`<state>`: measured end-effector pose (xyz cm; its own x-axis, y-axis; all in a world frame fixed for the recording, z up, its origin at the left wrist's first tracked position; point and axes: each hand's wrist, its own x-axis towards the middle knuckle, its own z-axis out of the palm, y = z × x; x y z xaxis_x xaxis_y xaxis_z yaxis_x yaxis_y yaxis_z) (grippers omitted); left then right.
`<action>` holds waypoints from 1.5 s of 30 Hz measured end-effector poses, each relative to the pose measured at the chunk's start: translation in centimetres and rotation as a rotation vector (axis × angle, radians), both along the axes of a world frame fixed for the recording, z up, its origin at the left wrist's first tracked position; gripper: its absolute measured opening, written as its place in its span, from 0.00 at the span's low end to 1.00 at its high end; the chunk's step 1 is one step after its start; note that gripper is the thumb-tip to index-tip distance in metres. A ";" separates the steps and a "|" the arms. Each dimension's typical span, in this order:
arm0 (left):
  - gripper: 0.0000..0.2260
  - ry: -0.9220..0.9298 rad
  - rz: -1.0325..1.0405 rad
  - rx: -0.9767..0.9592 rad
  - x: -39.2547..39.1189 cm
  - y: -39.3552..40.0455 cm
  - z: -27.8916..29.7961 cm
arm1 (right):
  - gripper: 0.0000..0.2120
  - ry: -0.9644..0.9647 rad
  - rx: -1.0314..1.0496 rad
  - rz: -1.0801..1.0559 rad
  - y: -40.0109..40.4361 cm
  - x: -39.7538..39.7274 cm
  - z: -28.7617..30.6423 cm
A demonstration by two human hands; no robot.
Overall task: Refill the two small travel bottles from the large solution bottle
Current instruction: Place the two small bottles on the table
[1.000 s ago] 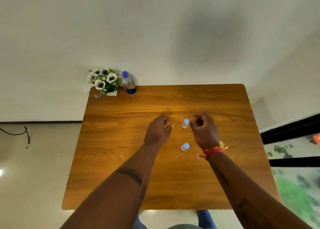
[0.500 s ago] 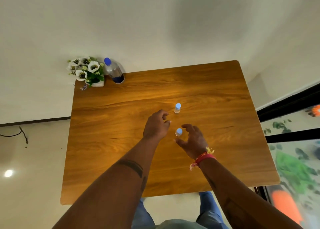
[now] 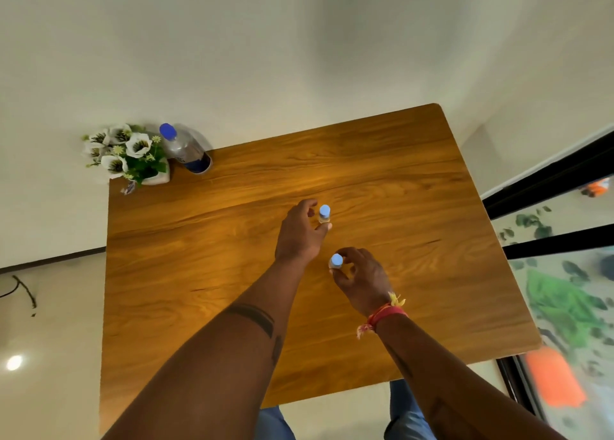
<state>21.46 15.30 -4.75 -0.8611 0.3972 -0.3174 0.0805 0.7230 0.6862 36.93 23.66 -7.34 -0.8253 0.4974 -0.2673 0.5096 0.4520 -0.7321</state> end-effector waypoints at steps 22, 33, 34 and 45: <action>0.13 0.176 -0.065 0.097 -4.6 14.2 1.9 | 0.16 0.086 0.115 -0.277 18.3 -8.0 4.4; 0.15 0.262 -0.020 0.070 -8.8 26.2 -1.8 | 0.10 0.096 0.235 -0.222 31.1 -15.7 2.1; 0.14 0.268 -0.023 0.071 -9.2 26.6 -2.4 | 0.10 0.107 0.237 -0.211 31.5 -16.1 1.8; 0.11 0.297 0.034 0.084 -10.7 29.7 -4.6 | 0.16 0.078 0.244 -0.124 32.8 -19.1 -0.5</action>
